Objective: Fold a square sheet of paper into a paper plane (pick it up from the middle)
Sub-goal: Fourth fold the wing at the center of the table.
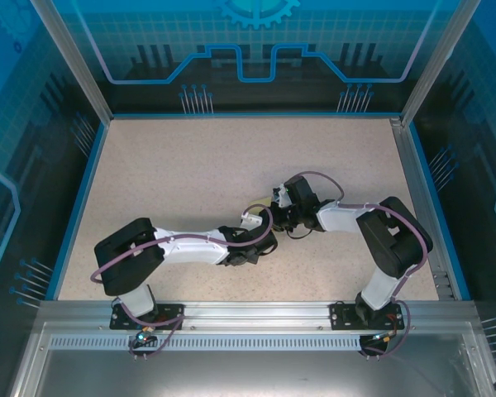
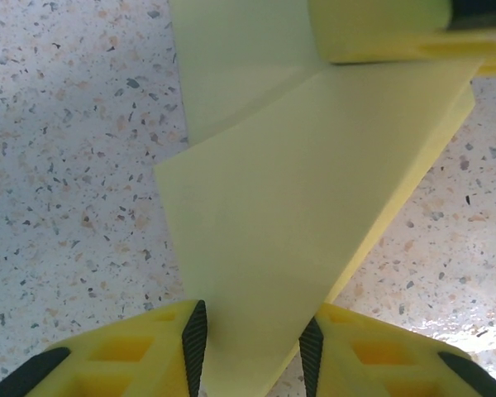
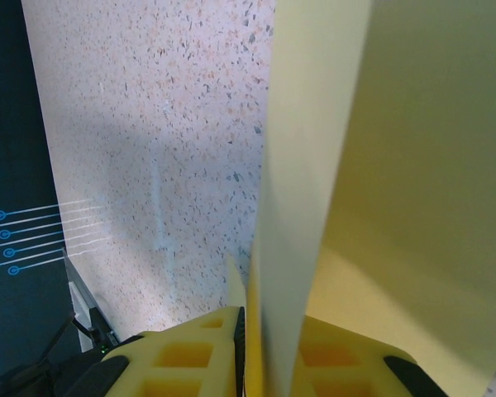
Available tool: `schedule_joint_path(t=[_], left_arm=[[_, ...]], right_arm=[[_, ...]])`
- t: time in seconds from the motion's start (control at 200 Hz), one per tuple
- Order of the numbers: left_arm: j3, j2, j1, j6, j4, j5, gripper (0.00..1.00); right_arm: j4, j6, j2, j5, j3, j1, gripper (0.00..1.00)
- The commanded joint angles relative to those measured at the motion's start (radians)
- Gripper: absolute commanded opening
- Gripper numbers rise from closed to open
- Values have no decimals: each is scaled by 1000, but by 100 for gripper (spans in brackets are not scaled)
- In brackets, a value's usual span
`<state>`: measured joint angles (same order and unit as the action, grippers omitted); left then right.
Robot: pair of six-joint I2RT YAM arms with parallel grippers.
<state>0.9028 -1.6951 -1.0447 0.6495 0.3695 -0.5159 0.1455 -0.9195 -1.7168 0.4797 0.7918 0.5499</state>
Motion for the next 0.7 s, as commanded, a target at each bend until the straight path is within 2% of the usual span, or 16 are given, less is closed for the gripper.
schedule_joint_path(t=[0.0,0.695], left_arm=[[27,-14,-11,7,23,-39,36],[22,-19,-14,21,10,-34,15]], right_arm=[[-21,8,13,17,21,12,16],[-35,16,9,11,29,13,18]])
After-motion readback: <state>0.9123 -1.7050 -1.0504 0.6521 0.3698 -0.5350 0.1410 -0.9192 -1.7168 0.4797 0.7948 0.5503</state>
